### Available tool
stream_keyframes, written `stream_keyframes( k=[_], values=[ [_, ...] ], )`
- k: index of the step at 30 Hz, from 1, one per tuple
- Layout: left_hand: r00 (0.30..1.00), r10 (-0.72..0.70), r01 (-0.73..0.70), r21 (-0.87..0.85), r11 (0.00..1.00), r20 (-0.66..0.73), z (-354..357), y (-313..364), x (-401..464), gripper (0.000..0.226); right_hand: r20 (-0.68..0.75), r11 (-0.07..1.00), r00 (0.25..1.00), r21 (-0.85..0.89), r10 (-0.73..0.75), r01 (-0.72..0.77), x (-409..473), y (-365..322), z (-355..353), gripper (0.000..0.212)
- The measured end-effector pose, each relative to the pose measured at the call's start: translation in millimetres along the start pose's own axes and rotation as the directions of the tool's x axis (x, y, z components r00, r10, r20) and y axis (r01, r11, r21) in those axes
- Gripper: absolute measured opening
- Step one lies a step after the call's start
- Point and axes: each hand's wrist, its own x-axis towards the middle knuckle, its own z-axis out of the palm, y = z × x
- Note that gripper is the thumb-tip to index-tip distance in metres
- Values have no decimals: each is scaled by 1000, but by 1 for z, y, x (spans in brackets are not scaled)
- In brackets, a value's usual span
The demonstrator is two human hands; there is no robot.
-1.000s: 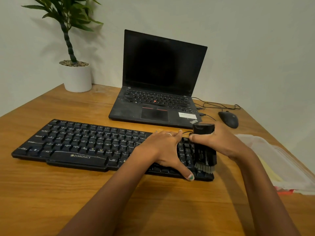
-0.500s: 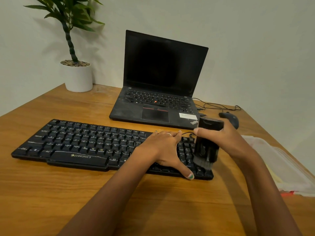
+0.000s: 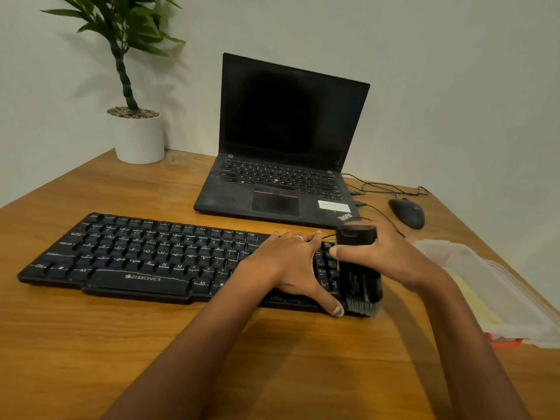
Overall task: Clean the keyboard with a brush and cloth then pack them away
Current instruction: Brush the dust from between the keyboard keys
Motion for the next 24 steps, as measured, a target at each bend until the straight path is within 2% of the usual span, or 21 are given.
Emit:
stream_keyframes(
  k=[2, 4, 5, 6, 7, 9, 11, 12, 14, 16, 18, 19, 21, 23, 24],
  values=[
    [1000, 2, -2, 1, 1000, -3, 0, 0, 0, 126, -185, 995, 980, -86, -68, 53, 6, 4, 6, 13],
    [1000, 3, -3, 4, 1000, -6, 0, 0, 0, 127, -426, 974, 888, -211, -173, 88, 10, 8, 6, 14],
    [1000, 3, -3, 4, 1000, -5, 0, 0, 0, 127, -486, 969, 851, -226, -199, 97, 11, 9, 5, 13],
    [1000, 2, -2, 3, 1000, -4, 0, 0, -1, 127, -501, 979, 845, -171, -186, 114, 10, 10, 3, 12],
    [1000, 2, -2, 1, 1000, -2, 0, -1, 0, 128, -469, 990, 872, -56, -142, 131, 8, 9, 1, 12],
    [1000, 2, -2, -7, 1000, 3, 0, -1, 0, 128, -265, 986, 964, 152, -23, 65, 1, 5, -2, 16],
    [1000, 4, -4, -13, 1000, -2, 1, -1, 0, 128, -29, 996, 999, 92, -15, 18, 1, 2, 0, 13],
    [1000, 5, -5, -14, 1000, -6, 1, -1, 0, 127, -1, 999, 999, 9, -35, 35, 3, 3, 3, 11],
    [1000, 5, -5, -16, 1000, -9, 1, -1, 0, 126, -155, 992, 985, -109, -81, 64, 8, 6, 9, 12],
    [1000, 0, 0, -11, 1000, -8, 1, 0, 0, 127, -400, 972, 900, -216, -172, 90, 13, 9, 12, 16],
    [1000, -1, 1, -10, 1000, -5, 0, 0, -1, 128, -528, 947, 806, -297, -267, 119, 15, 14, 11, 18],
    [1000, 1, -1, -11, 1000, -5, 0, 0, -1, 129, -558, 955, 786, -267, -265, 133, 14, 16, 9, 19],
    [1000, 3, -3, -12, 1000, -5, 1, -1, -1, 129, -553, 986, 819, -36, -154, 161, 11, 16, 5, 17],
    [1000, 4, -4, -8, 1000, -5, 1, -1, -1, 130, -415, 975, 909, 187, -35, 123, 5, 11, 2, 18],
    [1000, 5, -5, -8, 1000, -6, 1, -1, -1, 129, -331, 977, 944, 198, -16, 86, 3, 8, 2, 19]
  ],
)
